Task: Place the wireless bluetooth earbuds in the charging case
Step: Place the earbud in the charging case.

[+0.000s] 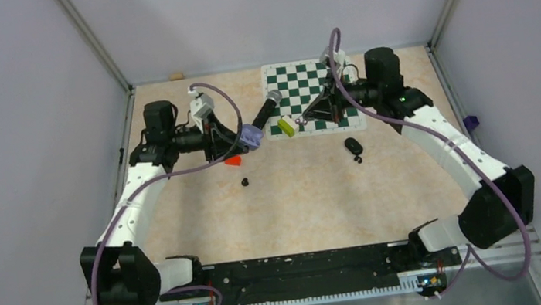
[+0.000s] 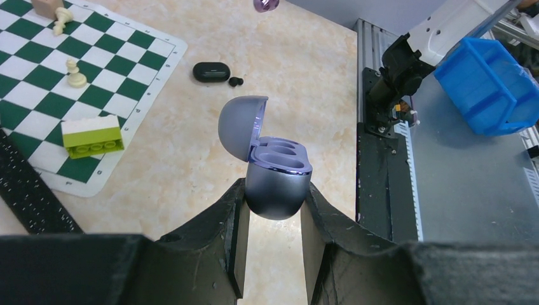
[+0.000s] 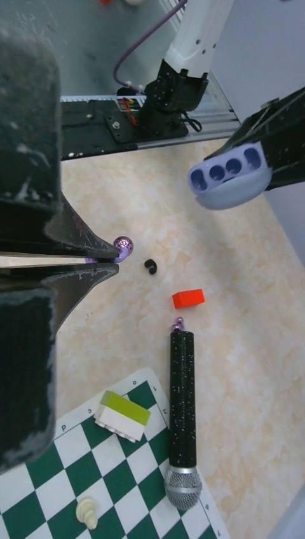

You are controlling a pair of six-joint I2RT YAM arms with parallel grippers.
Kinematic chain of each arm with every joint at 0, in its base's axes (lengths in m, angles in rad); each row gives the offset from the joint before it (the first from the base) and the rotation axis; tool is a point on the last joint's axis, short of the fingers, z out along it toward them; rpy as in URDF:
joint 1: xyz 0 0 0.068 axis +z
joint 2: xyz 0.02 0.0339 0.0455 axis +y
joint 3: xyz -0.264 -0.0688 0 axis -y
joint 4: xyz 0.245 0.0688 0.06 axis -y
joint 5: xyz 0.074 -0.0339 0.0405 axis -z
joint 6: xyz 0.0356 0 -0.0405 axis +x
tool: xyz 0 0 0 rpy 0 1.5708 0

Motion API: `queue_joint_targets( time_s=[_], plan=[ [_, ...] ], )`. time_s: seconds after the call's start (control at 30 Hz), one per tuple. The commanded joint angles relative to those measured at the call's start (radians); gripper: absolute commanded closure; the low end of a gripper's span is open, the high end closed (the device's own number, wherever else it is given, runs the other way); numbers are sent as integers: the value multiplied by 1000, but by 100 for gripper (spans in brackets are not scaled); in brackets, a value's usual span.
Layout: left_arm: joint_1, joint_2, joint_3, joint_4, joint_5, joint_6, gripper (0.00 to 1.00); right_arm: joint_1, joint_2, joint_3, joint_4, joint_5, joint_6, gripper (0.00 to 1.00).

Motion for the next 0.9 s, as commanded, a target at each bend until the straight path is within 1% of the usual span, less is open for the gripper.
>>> queue_joint_targets(
  time_s=[0.0, 0.07, 0.13, 0.2, 0.3, 0.43, 0.5, 0.57, 0.63, 0.7, 0.73, 0.77, 0.87],
  plan=[
    [-85, 45, 55, 71, -44, -65, 100, -3, -156, -103, 276, 53, 150, 100],
    [-123, 75, 52, 153, -44, -152, 100, -3, -216, -147, 373, 71, 183, 100],
    [-159, 106, 38, 260, -29, -260, 100, -3, -268, -192, 435, 86, 208, 100],
    [-190, 128, 26, 337, -29, -333, 100, -3, -321, -241, 495, 96, 224, 100],
    [-228, 151, 34, 371, -32, -329, 100, -3, -367, -301, 542, 87, 245, 100],
    [-246, 185, 78, 379, -21, -321, 100, -3, -384, -341, 595, 39, 305, 100],
    [-254, 201, 85, 413, -19, -346, 100, -2, -386, -363, 637, 17, 331, 100],
    [-262, 207, 63, 486, -7, -394, 100, -1, -385, -393, 673, 2, 347, 100],
    [-272, 198, 7, 619, -4, -481, 100, -2, -387, -421, 704, -1, 348, 100],
    [-279, 185, -59, 791, -8, -587, 100, -2, -388, -444, 735, -8, 353, 100],
    [-280, 180, -84, 843, -12, -624, 100, -2, -388, -453, 753, -11, 362, 100],
    [-281, 175, -89, 861, -15, -639, 100, -2, -391, -460, 769, -14, 369, 100],
    [-282, 160, -80, 830, -22, -627, 100, 1, -389, -470, 792, -19, 373, 100]
  ],
)
